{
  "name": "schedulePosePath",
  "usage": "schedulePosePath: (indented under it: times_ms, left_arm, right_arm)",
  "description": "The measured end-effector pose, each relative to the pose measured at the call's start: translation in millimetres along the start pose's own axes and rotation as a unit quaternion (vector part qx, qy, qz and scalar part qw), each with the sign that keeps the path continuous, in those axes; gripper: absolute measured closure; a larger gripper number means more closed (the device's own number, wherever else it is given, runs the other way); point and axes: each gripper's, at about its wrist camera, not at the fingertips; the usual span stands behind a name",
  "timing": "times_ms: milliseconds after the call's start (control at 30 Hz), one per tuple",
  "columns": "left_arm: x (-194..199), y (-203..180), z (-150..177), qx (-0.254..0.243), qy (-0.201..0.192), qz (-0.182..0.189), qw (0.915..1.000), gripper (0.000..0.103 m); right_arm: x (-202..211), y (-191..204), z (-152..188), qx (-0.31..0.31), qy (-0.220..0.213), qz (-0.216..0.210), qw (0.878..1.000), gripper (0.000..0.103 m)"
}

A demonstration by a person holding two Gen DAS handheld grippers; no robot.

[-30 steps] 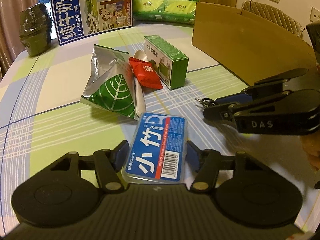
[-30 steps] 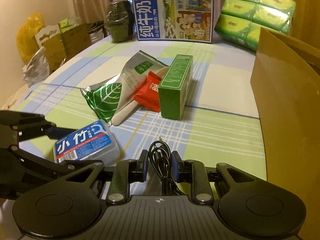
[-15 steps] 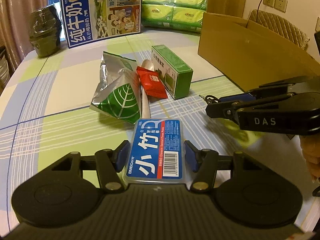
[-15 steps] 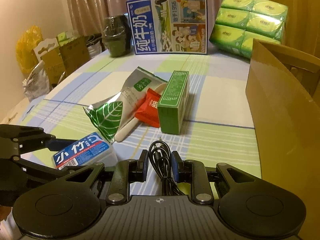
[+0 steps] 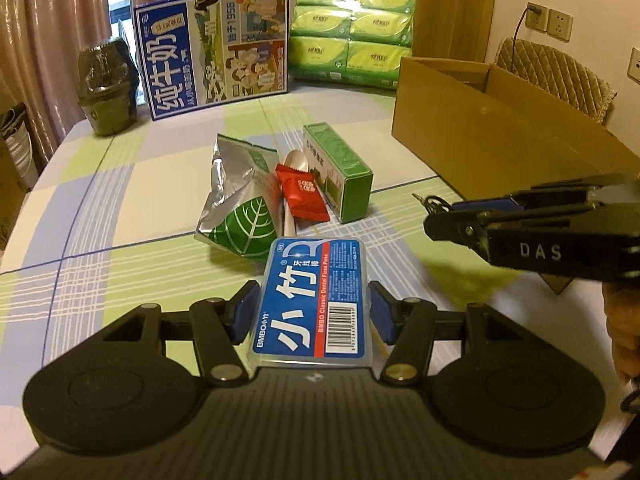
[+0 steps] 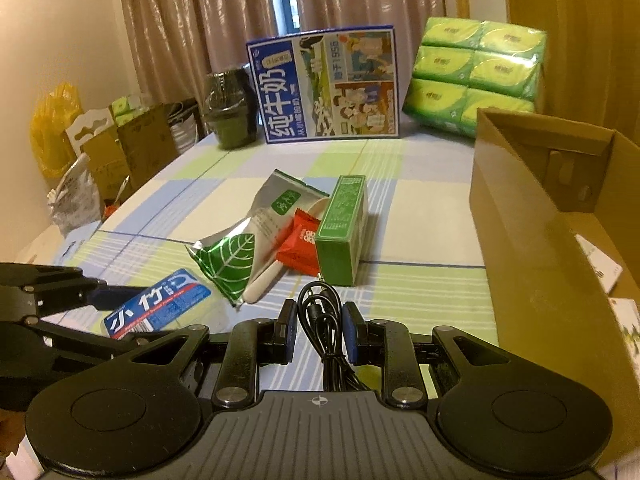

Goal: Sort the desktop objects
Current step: 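Lift the toothpick box and black cable and carry them over the cardboard box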

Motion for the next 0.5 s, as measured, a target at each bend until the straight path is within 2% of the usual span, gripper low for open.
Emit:
schedulePosePath:
  times_ms: [500]
  left_arm:
    - [45, -31, 4, 0.012, 0.002, -0.017, 0.9998, 0.050]
  right_arm:
    - [62, 9, 13, -0.029, -0.020, 0.005, 0.999, 0.082]
Point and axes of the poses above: each gripper's, at about its wrist camera, not at the fingertips, and x roughly against the way its jaws point, y to its left, z to its underside, and after that the axes turned 2 degrees about z, right-handed
